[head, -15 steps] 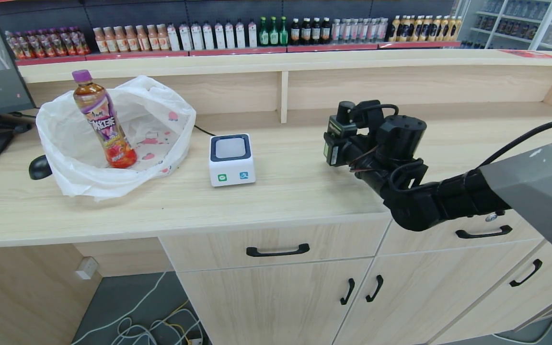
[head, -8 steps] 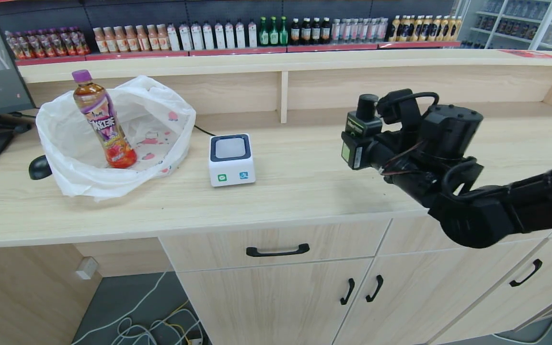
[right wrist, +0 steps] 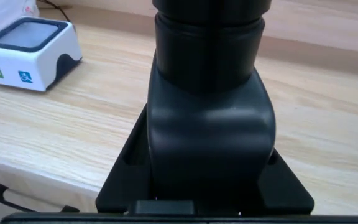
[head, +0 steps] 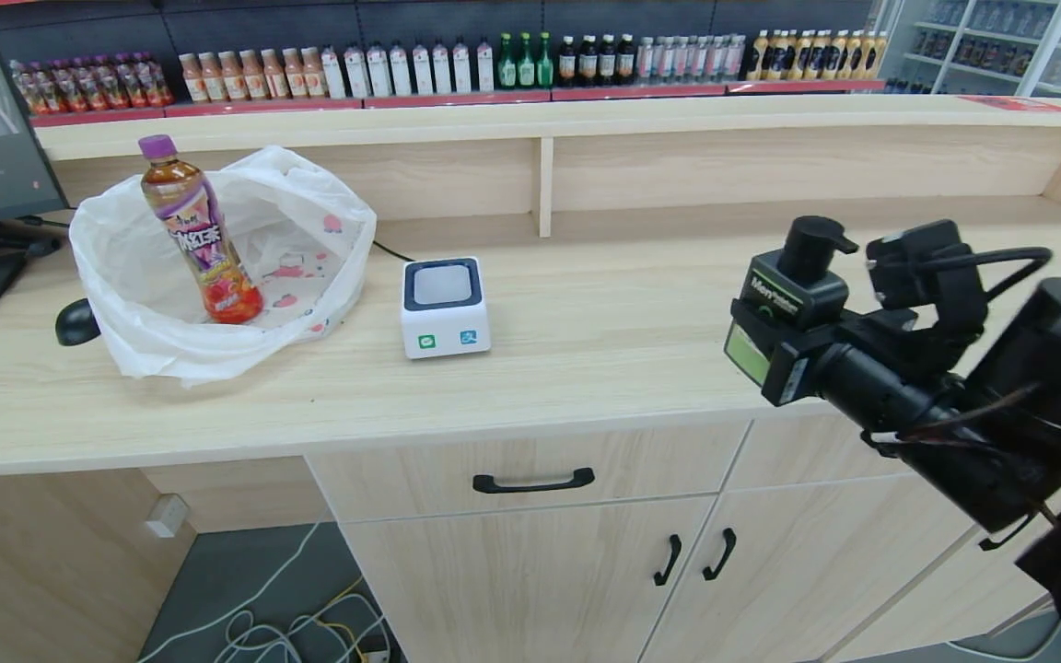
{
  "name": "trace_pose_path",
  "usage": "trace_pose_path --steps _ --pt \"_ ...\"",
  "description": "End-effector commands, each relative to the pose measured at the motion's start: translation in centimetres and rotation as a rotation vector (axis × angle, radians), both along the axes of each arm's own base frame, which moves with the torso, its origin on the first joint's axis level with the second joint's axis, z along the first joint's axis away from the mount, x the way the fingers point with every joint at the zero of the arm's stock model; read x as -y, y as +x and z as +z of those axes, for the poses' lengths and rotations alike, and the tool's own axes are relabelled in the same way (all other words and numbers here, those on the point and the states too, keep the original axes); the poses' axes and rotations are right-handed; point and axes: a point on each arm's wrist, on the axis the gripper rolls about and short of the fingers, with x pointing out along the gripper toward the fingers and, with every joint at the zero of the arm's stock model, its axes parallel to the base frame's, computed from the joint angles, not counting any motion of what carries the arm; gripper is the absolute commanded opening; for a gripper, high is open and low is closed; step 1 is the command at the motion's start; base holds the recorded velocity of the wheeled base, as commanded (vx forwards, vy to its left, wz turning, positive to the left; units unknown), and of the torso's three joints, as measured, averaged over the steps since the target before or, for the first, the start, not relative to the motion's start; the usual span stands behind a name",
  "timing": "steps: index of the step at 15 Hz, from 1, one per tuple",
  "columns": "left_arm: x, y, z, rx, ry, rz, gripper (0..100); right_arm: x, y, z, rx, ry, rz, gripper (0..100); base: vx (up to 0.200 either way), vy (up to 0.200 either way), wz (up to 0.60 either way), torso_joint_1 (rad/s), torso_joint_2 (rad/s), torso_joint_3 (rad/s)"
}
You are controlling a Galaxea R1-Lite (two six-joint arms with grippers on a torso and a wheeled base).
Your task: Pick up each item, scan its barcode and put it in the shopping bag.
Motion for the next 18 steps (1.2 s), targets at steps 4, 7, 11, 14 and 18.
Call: trace_pose_path --steps 4,7,11,14,18 --pt "0.0 0.0 0.0 0.000 0.000 0.000 100 2.3 -6.2 -0.6 0.032 0.064 0.054 0 0.000 0.000 0.00 0.000 0.00 0.000" --pt "0.0 0.0 0.0 0.000 0.000 0.000 100 2.6 -8.4 -2.1 -0.038 0.093 0.108 0 0.000 0.000 0.00 0.000 0.00 0.000" --pt "0.0 0.0 0.0 0.000 0.000 0.000 100 2.2 -9.0 -2.5 -0.048 0.080 0.139 0 0.000 0.000 0.00 0.000 0.00 0.000" --pt "0.0 0.0 0.0 0.000 0.000 0.000 100 1.3 -9.9 -2.3 0.021 -0.058 0.184 0 0.000 0.000 0.00 0.000 0.00 0.000" --pt "0.0 0.0 0.0 0.000 0.000 0.000 100 0.7 -10.6 -1.4 0.157 -0.231 0.197 0 0.000 0.000 0.00 0.000 0.00 0.000"
